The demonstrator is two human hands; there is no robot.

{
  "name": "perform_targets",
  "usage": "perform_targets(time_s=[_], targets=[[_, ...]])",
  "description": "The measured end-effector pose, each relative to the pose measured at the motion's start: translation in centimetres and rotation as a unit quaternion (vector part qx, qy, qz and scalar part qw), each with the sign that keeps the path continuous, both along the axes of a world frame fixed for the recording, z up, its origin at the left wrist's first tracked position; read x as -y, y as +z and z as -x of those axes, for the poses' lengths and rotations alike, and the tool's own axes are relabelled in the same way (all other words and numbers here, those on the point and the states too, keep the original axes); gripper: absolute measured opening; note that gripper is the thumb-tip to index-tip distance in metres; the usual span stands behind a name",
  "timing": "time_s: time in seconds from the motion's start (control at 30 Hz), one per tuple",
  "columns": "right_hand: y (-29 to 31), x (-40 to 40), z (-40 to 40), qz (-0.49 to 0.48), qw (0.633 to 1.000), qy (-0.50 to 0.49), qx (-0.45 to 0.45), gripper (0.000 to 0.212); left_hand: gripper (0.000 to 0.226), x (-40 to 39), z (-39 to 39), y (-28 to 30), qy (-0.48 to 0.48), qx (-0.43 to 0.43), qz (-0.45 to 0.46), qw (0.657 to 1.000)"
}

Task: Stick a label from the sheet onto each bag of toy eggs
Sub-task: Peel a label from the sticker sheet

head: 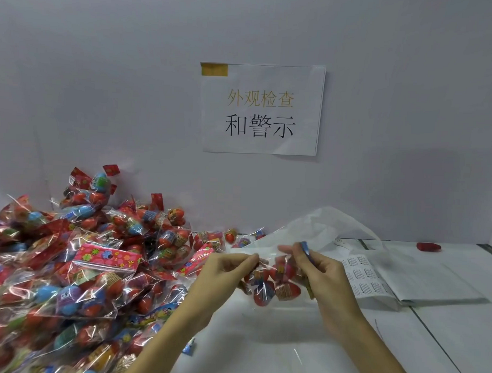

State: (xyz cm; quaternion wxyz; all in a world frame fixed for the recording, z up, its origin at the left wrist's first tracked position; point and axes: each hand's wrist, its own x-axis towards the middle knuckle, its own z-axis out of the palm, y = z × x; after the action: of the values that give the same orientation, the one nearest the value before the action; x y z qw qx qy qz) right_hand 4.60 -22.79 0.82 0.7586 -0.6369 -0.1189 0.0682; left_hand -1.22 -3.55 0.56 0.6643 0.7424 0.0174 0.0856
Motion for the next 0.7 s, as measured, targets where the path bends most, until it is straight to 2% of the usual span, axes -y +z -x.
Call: perform_targets(time_s=[0.13, 0.2, 0.27, 0.4, 0.53, 0.7], targets=[[0.2, 0.3, -0.1, -0.045, 0.994, 0.08, -0.059, 0.046, 0.029, 0.4, 0.2, -0.2, 0.064, 0.015, 0.095, 0.993], [-0.2, 0.2, 0.1, -0.069, 0.986, 0.121, -0.096, 0.045, 0.029, 0.7, 0.1, -0.4, 0.045, 0.014, 0.15, 0.988], [-0.7, -0.1, 0.2, -0.054, 0.987, 0.115, -0.097, 0.038, 0.027, 1.1, 0.2, -0.3, 0.023, 0.016, 0.173, 0.985], [-0.9, -0.3, -0.3, -0.019, 0.998, 0.048, -0.036, 0.028, 0.02, 1.7, 0.2, -0.2, 0.04, 0.025, 0.171, 0.984], [-0.8, -0.2, -0.4, -0.023, 0.999, 0.038, -0.006, 0.026, 0.022, 1.7, 0.2, -0.2, 0.033, 0.023, 0.186, 0.982], [-1.2, -0.1, -0.6, -0.017, 0.999, 0.047, -0.008, 0.028, 0.025, 1.8, 0.1, -0.4, 0.03, 0.032, 0.156, 0.987]])
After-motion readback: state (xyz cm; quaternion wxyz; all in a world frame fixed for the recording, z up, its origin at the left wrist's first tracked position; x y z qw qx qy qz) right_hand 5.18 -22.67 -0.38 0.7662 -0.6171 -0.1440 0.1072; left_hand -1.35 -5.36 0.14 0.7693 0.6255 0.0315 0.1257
